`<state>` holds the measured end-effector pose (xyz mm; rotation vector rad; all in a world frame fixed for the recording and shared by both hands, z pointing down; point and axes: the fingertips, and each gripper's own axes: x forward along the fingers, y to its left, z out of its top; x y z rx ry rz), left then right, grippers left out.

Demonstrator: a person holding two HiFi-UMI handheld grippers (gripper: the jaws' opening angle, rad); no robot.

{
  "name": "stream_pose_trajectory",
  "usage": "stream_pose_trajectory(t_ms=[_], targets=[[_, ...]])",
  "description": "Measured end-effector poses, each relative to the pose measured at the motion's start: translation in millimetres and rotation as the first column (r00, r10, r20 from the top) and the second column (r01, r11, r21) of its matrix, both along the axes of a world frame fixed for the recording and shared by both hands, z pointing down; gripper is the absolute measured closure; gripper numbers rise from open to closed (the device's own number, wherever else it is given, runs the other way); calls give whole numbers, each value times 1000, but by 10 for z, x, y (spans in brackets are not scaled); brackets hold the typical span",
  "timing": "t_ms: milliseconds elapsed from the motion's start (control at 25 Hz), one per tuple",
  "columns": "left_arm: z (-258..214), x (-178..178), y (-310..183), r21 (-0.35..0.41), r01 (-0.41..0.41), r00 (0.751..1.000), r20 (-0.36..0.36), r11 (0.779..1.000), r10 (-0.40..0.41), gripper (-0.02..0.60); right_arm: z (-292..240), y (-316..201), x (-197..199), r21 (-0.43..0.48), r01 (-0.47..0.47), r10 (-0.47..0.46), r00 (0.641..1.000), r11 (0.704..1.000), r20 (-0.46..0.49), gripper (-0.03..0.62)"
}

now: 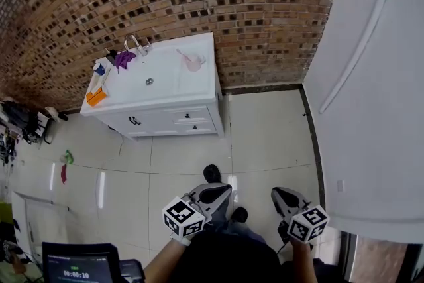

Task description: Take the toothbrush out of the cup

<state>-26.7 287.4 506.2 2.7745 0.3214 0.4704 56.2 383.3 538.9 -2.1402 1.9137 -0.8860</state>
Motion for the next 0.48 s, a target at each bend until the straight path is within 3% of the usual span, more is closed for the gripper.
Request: stream_pose_trajectory(t_ms=[480], targets=[[-41, 180, -569, -31, 92, 993, -64, 995, -94, 577, 40, -472, 221, -26, 41, -41, 999, 999, 3, 608]])
